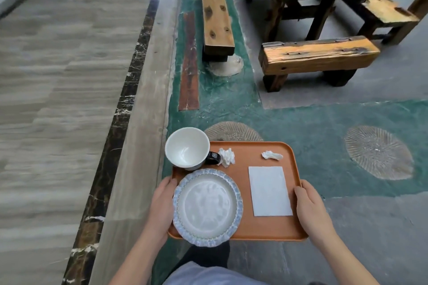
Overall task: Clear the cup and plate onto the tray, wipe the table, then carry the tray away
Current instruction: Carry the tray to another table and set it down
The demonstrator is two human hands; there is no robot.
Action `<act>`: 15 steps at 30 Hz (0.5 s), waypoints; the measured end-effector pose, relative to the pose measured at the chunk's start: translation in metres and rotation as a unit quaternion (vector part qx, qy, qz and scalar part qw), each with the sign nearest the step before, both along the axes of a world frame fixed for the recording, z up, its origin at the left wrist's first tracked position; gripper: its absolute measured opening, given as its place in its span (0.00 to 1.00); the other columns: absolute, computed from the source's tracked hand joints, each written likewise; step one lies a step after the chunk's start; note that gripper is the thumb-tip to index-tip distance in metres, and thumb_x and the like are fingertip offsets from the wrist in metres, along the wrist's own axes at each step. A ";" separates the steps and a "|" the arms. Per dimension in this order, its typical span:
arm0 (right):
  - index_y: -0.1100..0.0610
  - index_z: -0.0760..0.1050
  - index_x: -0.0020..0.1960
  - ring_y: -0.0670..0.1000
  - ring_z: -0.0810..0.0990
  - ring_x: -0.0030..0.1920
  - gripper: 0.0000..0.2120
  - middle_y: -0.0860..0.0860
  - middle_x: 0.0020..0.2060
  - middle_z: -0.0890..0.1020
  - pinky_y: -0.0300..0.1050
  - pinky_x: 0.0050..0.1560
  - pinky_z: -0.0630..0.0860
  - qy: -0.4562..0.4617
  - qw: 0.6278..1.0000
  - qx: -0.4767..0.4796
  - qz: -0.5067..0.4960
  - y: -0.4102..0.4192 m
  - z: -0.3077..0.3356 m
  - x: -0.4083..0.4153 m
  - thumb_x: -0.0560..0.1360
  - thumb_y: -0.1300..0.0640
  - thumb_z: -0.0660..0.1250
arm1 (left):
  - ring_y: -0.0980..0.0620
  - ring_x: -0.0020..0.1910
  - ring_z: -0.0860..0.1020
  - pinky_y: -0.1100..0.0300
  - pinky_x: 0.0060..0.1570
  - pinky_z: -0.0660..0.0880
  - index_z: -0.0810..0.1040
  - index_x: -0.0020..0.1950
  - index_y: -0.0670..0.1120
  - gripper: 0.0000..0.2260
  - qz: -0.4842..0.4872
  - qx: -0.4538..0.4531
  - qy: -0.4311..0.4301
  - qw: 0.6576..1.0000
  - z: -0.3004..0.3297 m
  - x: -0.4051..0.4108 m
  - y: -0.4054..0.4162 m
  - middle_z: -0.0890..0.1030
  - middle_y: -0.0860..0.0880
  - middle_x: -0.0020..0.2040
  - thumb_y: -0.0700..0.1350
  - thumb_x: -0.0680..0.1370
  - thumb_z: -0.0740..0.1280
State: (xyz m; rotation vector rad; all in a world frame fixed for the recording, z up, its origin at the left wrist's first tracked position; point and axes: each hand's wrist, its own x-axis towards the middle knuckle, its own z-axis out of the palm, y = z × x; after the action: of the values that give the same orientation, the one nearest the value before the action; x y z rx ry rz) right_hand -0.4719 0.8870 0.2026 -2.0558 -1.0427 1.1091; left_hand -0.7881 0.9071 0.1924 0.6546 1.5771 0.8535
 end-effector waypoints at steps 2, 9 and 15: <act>0.59 0.73 0.46 0.55 0.76 0.41 0.13 0.57 0.42 0.78 0.48 0.40 0.70 -0.009 1.000 0.001 -0.022 0.053 0.005 0.003 0.81 0.56 0.52 | 0.53 0.37 0.85 0.62 0.33 0.81 0.79 0.54 0.40 0.12 -0.012 -0.002 -0.009 1.000 0.002 0.002 0.061 0.85 0.39 0.47 0.49 0.84 0.64; 0.58 0.73 0.45 0.57 0.77 0.41 0.13 0.56 0.39 0.79 0.49 0.39 0.71 -0.006 0.998 0.005 -0.068 0.216 0.018 0.025 0.81 0.55 0.52 | 0.55 0.38 0.86 0.62 0.31 0.79 0.84 0.41 0.58 0.12 -0.056 0.022 0.002 0.998 0.025 0.028 0.253 0.88 0.51 0.43 0.51 0.83 0.66; 0.56 0.74 0.45 0.54 0.77 0.39 0.12 0.55 0.40 0.80 0.47 0.37 0.71 0.003 0.997 0.006 -0.082 0.347 0.008 0.053 0.81 0.57 0.54 | 0.60 0.39 0.86 0.65 0.30 0.78 0.82 0.39 0.67 0.16 -0.060 0.029 0.001 0.998 0.027 0.065 0.391 0.86 0.61 0.41 0.54 0.84 0.63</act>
State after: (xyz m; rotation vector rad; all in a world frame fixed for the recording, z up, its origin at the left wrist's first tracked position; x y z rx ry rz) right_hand -0.4186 1.2338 0.2109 -2.0862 -0.8576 1.0220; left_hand -0.7236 1.2978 0.2192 0.7845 1.5034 0.8113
